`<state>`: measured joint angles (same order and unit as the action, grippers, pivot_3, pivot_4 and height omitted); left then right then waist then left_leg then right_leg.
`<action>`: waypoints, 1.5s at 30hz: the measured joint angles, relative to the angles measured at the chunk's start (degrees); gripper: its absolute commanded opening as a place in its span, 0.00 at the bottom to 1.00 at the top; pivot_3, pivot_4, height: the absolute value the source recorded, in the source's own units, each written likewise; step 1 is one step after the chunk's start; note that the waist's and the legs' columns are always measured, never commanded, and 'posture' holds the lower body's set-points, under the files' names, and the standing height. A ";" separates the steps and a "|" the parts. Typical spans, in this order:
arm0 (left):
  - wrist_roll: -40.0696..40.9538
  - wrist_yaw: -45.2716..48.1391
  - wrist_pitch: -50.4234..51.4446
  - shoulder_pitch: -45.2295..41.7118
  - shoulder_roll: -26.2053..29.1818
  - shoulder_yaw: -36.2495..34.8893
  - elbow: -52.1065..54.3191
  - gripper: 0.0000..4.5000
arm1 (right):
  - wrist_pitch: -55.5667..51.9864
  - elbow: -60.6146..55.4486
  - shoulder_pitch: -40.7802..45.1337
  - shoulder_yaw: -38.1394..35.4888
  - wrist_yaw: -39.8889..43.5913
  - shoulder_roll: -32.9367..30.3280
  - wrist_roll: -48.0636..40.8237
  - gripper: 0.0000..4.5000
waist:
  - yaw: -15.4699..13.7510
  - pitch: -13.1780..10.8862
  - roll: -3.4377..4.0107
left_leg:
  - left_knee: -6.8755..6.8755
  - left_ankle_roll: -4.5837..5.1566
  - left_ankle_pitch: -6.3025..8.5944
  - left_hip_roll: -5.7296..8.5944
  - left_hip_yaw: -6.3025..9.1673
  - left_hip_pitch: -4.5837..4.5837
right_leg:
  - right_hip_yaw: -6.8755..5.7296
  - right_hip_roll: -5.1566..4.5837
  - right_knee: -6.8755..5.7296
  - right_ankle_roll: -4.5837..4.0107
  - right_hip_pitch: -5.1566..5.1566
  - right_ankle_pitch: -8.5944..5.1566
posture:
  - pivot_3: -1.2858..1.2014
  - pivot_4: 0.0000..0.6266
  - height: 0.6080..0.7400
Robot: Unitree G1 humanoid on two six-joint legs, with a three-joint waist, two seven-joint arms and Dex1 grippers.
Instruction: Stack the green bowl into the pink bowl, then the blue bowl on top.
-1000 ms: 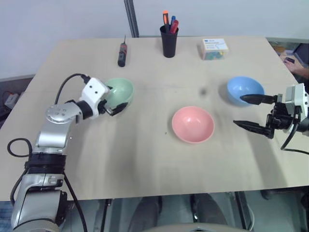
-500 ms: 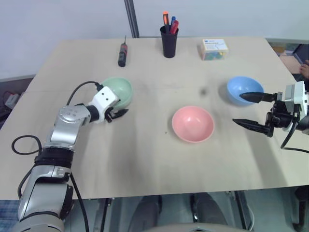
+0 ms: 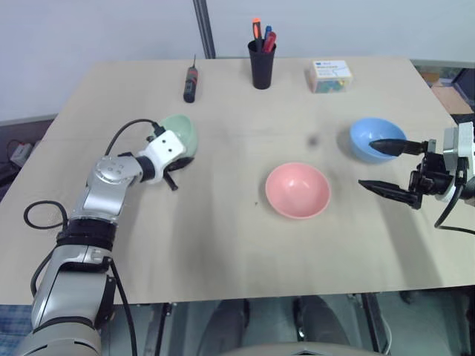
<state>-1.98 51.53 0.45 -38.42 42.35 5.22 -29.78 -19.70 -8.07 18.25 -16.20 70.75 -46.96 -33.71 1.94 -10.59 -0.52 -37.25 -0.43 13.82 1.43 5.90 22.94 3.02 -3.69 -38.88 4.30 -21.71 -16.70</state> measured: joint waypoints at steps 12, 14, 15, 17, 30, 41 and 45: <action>3.34 17.97 -6.67 -14.03 -9.14 9.50 13.78 0.01 | -0.12 -0.88 -0.50 -1.60 2.60 -0.07 -6.22 1.00 | -0.03 -0.03 -0.04 | -0.19 -0.01 -0.01 0.05 0.20 0.33 | -0.20 -0.01 0.11 0.01 -0.05 0.00 | 0.52 0.24 1.00; 3.51 21.26 -8.11 -14.05 -10.50 12.12 15.27 0.01 | 0.00 -0.88 -1.02 -2.39 2.59 -0.08 -6.69 1.00 | 0.43 -0.03 -0.04 | -0.17 -0.01 -0.01 0.03 0.17 0.29 | -0.16 0.02 0.08 0.00 -0.06 -0.01 | 0.52 0.24 1.00; 3.95 23.01 -8.53 -13.99 -11.13 13.61 16.02 0.01 | 0.05 -0.88 -1.32 -2.47 2.59 -0.08 -6.71 1.00 | 0.53 -0.04 -0.04 | -0.17 0.00 -0.01 0.02 0.15 0.27 | -0.14 0.04 0.06 0.00 -0.06 0.00 | 0.52 0.24 1.00; 5.16 27.09 -8.79 -13.77 -11.93 16.15 18.93 0.01 | 0.16 -0.87 -1.65 -2.47 2.57 -0.07 -6.70 1.00 | 0.57 -0.04 -0.03 | -0.17 0.00 -0.01 0.01 0.11 0.23 | -0.10 0.05 0.03 0.01 -0.06 -0.01 | 0.52 0.24 1.00; 6.55 36.63 -8.76 -12.99 -10.36 20.26 26.12 0.51 | 1.57 -1.25 -4.01 -3.75 2.20 -0.08 -6.76 1.00 | 0.29 -0.05 -0.04 | -0.18 0.01 -0.01 0.01 0.09 0.15 | -0.06 0.06 0.02 0.02 0.01 -0.01 | 0.52 0.24 1.00; 12.73 21.55 -0.38 -8.90 -15.79 10.39 25.40 0.98 | 1.30 0.09 -2.30 -3.13 -0.51 -0.83 -4.24 1.00 | 0.53 -0.05 -0.04 | -0.19 0.01 -0.01 -0.03 0.12 0.06 | -0.01 0.07 -0.05 0.02 0.02 -0.01 | 0.52 0.24 1.00; 21.22 17.73 9.14 -5.86 -15.21 2.26 28.00 0.98 | 2.77 5.03 2.67 1.05 -2.61 -0.92 1.35 1.00 | 0.69 -0.03 -0.01 | -0.18 0.01 -0.01 -0.06 0.11 -0.04 | 0.07 0.08 -0.08 0.02 0.02 -0.01 | 0.52 0.24 1.00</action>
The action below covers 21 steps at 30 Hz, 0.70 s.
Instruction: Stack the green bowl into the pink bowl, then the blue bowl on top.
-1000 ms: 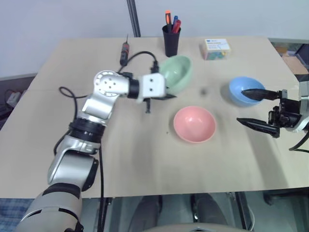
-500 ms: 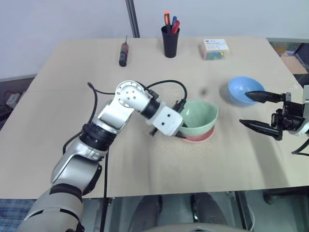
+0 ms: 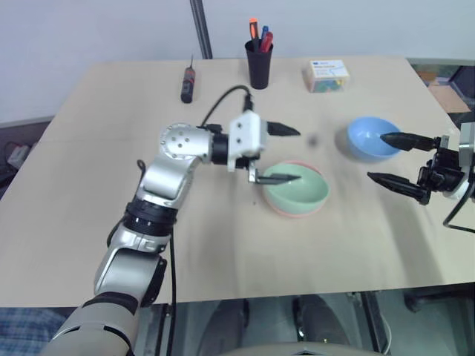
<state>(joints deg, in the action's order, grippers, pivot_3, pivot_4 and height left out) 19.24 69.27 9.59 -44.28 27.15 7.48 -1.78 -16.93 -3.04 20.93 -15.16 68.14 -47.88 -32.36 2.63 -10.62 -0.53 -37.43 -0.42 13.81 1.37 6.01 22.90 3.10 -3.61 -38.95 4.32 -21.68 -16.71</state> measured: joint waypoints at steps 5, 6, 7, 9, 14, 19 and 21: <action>8.68 -2.75 8.42 8.46 2.59 -8.01 3.80 0.98 | 5.04 13.81 10.26 8.67 -2.90 -0.62 12.79 1.00 | -0.08 -0.01 0.01 | 0.03 -0.01 0.00 -0.02 0.00 -0.01 | 0.06 0.00 0.03 0.00 -0.03 0.00 | 0.52 0.24 1.00; 9.23 -3.08 8.83 9.04 2.72 -8.70 3.91 0.98 | 5.36 15.22 11.02 9.47 -3.20 -0.62 13.86 1.00 | -0.15 -0.01 0.01 | 0.03 -0.01 0.00 -0.02 -0.01 0.00 | 0.04 0.00 0.03 -0.01 -0.04 0.00 | 0.52 0.24 1.00; 10.38 -3.75 9.83 10.31 3.01 -9.96 4.68 0.98 | 6.33 17.46 12.50 10.77 -3.52 -0.30 15.39 1.00 | -0.22 -0.02 0.01 | 0.03 -0.01 0.00 -0.01 -0.01 0.02 | 0.01 -0.01 0.04 -0.01 -0.04 0.00 | 0.52 0.24 1.00; 13.44 -5.16 11.60 13.70 4.08 -13.42 7.54 0.98 | 9.07 23.50 16.64 14.30 -3.71 1.31 19.31 1.00 | -0.56 -0.03 -0.01 | 0.02 -0.03 -0.01 -0.05 0.00 0.13 | -0.08 -0.06 0.11 -0.01 -0.03 0.00 | 0.52 0.24 1.00; 17.52 -3.02 11.33 22.96 8.30 -19.31 10.38 0.98 | 12.91 39.27 26.25 19.39 -6.89 4.66 27.60 1.00 | 0.41 -0.04 0.02 | 0.20 -0.24 -0.13 -0.04 -0.19 -0.03 | 0.21 -0.05 0.08 -0.02 -0.14 0.00 | 0.52 0.24 1.00; 25.16 -0.72 14.40 29.40 11.86 -25.24 13.32 1.00 | 16.52 52.51 31.58 23.62 -9.59 7.83 34.61 0.94 | 0.02 -0.05 0.02 | 0.19 -0.23 -0.13 -0.09 -0.23 0.03 | 0.17 -0.07 0.12 -0.02 -0.14 0.00 | 0.52 0.24 1.00; 26.23 -0.60 14.71 29.93 12.42 -26.75 13.88 1.00 | 17.49 54.66 32.20 24.21 -9.74 8.26 35.68 0.84 | -0.27 -0.05 0.02 | 0.18 -0.23 -0.13 -0.07 -0.23 0.05 | 0.14 -0.10 0.12 -0.02 -0.13 0.00 | 0.52 0.24 1.00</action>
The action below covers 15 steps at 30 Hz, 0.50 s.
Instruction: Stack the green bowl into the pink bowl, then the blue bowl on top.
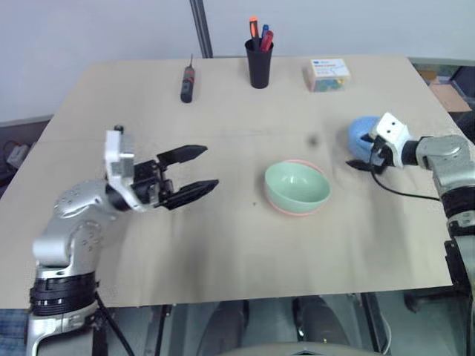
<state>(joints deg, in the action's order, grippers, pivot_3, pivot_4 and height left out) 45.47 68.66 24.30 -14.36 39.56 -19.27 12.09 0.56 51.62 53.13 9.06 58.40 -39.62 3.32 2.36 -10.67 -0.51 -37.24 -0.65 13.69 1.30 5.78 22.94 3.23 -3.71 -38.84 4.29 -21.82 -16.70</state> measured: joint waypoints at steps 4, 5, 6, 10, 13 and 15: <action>1.54 -0.22 0.08 1.27 1.10 -2.73 0.85 1.00 | 2.57 4.69 1.51 1.20 -0.12 0.77 2.25 0.48 | 0.06 0.00 0.00 | 0.00 0.00 0.00 0.02 -0.08 -0.03 | 0.00 0.02 -0.03 0.00 0.01 0.00 | 0.52 0.24 1.00; 1.73 -0.32 0.07 1.50 1.11 -2.89 0.88 1.00 | 2.91 5.70 1.89 1.20 -0.18 0.83 2.59 0.38 | 0.09 0.00 0.00 | 0.01 0.00 0.00 0.03 -0.09 -0.03 | 0.01 0.03 -0.03 0.00 0.01 0.00 | 0.52 0.24 1.00; 2.05 -0.36 0.07 1.95 1.10 -2.95 0.94 1.00 | 3.46 6.09 2.17 1.22 -0.16 0.91 2.80 0.32 | 0.16 0.00 0.00 | 0.01 0.00 0.00 0.03 -0.09 -0.04 | 0.02 0.03 -0.03 0.00 0.00 0.00 | 0.52 0.24 1.00; 2.17 -0.13 -0.12 3.71 0.95 -3.02 1.04 1.00 | 5.27 7.27 4.17 0.90 -0.19 0.92 3.06 0.01 | 0.54 0.00 0.01 | 0.02 0.00 0.00 0.02 -0.09 -0.08 | 0.07 0.05 -0.04 0.00 0.00 0.00 | 0.52 0.24 1.00; 2.08 0.30 -1.28 4.13 0.86 -3.01 1.27 1.00 | 5.71 7.32 4.61 0.90 0.78 0.92 3.11 0.01 | 0.64 0.00 0.01 | 0.02 0.02 0.02 0.01 -0.10 -0.08 | 0.05 0.06 -0.04 -0.01 0.01 0.00 | 0.52 0.24 1.00; 1.93 0.53 -2.14 4.69 0.64 -2.75 1.27 1.00 | 6.25 7.00 4.34 0.90 1.75 0.85 3.13 0.01 | 0.66 -0.02 0.03 | 0.03 0.03 0.02 0.02 -0.10 -0.06 | 0.06 0.05 -0.03 -0.01 0.01 0.00 | 0.52 0.24 1.00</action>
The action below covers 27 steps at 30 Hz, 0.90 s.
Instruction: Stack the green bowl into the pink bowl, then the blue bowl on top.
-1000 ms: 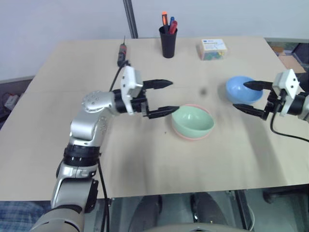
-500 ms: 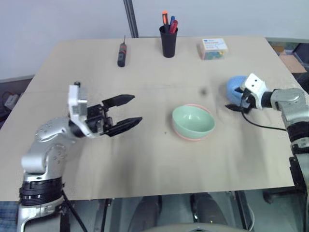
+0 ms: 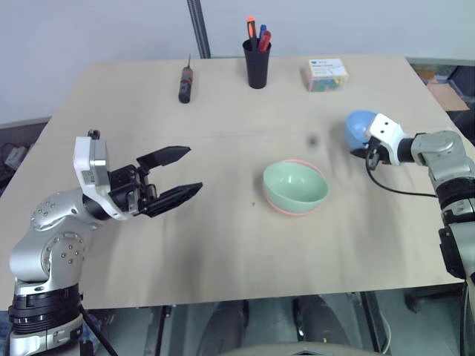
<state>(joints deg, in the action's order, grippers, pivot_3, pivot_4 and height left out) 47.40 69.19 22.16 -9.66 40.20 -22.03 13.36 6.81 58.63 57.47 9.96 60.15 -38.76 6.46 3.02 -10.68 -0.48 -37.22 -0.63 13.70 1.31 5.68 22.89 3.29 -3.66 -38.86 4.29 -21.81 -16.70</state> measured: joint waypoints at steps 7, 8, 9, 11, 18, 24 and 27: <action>-0.15 1.65 -0.99 -0.95 -0.09 0.78 -0.84 1.00 | -3.91 -23.67 -4.13 -0.67 8.92 -2.58 -4.89 0.01 | 0.30 -0.04 0.07 | 0.03 0.17 0.10 -0.09 0.22 0.01 | 0.02 0.00 -0.01 0.00 -0.06 0.00 | 0.52 0.24 1.00; -0.25 2.09 -1.27 -1.43 -0.03 1.04 -1.30 1.00 | -6.19 -30.37 -5.58 -1.04 10.70 -2.98 -6.97 0.01 | 0.31 -0.04 0.07 | 0.03 0.18 0.11 -0.11 0.24 0.01 | 0.02 0.00 -0.01 0.00 -0.06 0.00 | 0.52 0.24 1.00; -0.55 2.41 -1.41 -1.97 0.01 1.45 -1.99 1.00 | -9.23 -38.68 -7.18 -1.14 12.84 -3.18 -9.97 0.01 | 0.32 -0.04 0.07 | 0.02 0.19 0.11 -0.14 0.27 0.01 | 0.00 0.00 -0.01 0.00 -0.05 0.00 | 0.52 0.24 1.00; -0.66 2.63 -1.46 -2.53 0.00 1.99 -2.54 1.00 | -11.22 -42.89 -8.03 -1.18 13.87 -3.45 -11.63 0.01 | 0.27 -0.04 0.07 | 0.02 0.19 0.11 -0.12 0.27 0.01 | 0.00 -0.01 -0.02 0.01 -0.04 0.00 | 0.52 0.24 1.00; -2.32 5.53 -2.31 -4.96 0.17 3.85 -5.94 1.00 | -26.37 -71.80 -14.07 -0.60 18.15 -6.15 -22.19 0.01 | -0.77 -0.04 0.07 | 0.00 0.20 0.12 -0.12 0.38 0.05 | -0.11 -0.04 0.00 0.01 -0.02 0.00 | 0.52 0.24 1.00; -2.43 5.48 -2.13 -7.29 0.04 4.69 -7.45 1.00 | -30.72 -77.42 -16.09 1.14 16.07 -6.64 -22.60 0.35 | -0.80 -0.04 0.07 | -0.01 0.20 0.12 -0.11 0.42 0.05 | -0.14 -0.04 0.00 0.01 -0.02 0.00 | 0.52 0.24 1.00; -2.63 5.51 -2.10 -7.62 0.05 4.77 -7.79 1.00 | -31.12 -77.83 -16.12 1.24 15.39 -6.96 -22.52 0.59 | -0.69 -0.04 0.07 | 0.00 0.20 0.12 -0.11 0.41 0.05 | -0.14 -0.04 0.00 0.01 -0.02 0.00 | 0.52 0.24 1.00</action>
<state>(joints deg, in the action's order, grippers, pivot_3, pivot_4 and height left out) 44.77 74.70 20.05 -17.28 40.25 -17.26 5.57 -24.31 -19.21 41.35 11.20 75.54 -45.73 -16.06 2.34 -10.73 -0.41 -37.22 -0.43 13.82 1.20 6.09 22.94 3.15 -3.69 -38.86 4.29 -21.83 -16.70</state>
